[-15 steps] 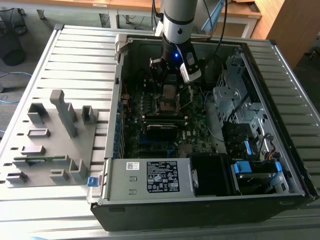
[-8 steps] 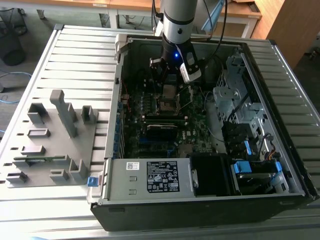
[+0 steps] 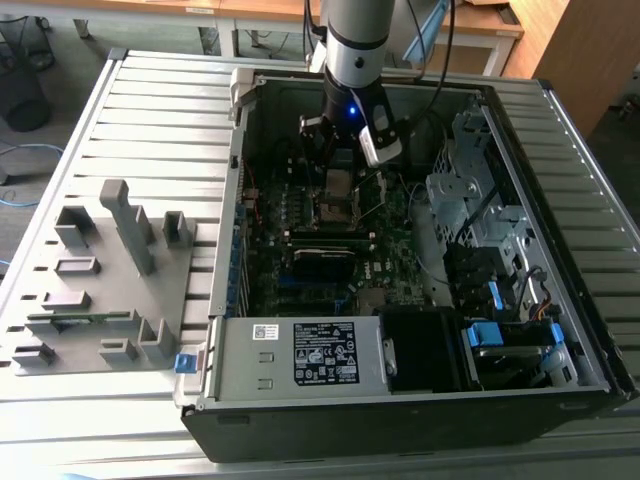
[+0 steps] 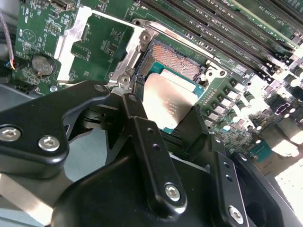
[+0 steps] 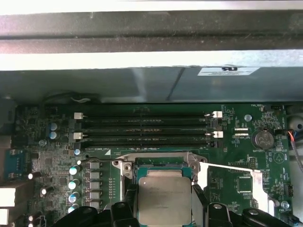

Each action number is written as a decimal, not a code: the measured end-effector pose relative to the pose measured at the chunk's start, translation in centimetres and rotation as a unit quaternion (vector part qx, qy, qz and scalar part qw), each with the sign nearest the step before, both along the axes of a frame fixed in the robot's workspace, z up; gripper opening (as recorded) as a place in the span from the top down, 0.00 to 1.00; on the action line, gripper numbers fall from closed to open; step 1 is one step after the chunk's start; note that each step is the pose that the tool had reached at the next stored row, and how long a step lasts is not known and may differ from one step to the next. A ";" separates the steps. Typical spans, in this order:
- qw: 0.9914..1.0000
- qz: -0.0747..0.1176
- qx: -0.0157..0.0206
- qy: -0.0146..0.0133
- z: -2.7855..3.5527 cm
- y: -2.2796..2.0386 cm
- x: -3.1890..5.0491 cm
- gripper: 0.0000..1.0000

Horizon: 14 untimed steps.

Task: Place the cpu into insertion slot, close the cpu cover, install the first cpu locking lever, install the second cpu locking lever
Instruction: 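Place the cpu into insertion slot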

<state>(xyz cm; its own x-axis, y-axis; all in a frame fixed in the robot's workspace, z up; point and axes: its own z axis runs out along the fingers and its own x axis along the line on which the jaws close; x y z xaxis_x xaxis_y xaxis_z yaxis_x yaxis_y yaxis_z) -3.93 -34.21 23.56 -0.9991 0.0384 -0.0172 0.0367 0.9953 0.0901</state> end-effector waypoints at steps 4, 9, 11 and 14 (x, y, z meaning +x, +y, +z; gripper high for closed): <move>0.999 -0.032 0.000 0.000 -0.04 0.00 0.00 0.46; 0.999 -0.037 0.000 0.000 -0.04 0.00 0.00 0.46; 0.999 -0.040 0.000 0.000 -0.04 0.00 0.00 0.46; 0.998 -0.059 0.000 0.000 -0.06 0.00 0.00 0.46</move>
<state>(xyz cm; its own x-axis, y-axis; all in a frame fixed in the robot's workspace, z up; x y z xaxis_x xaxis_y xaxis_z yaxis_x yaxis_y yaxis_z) -3.93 -34.21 23.51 -0.9877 0.1556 -0.0172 0.1535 0.9840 0.0902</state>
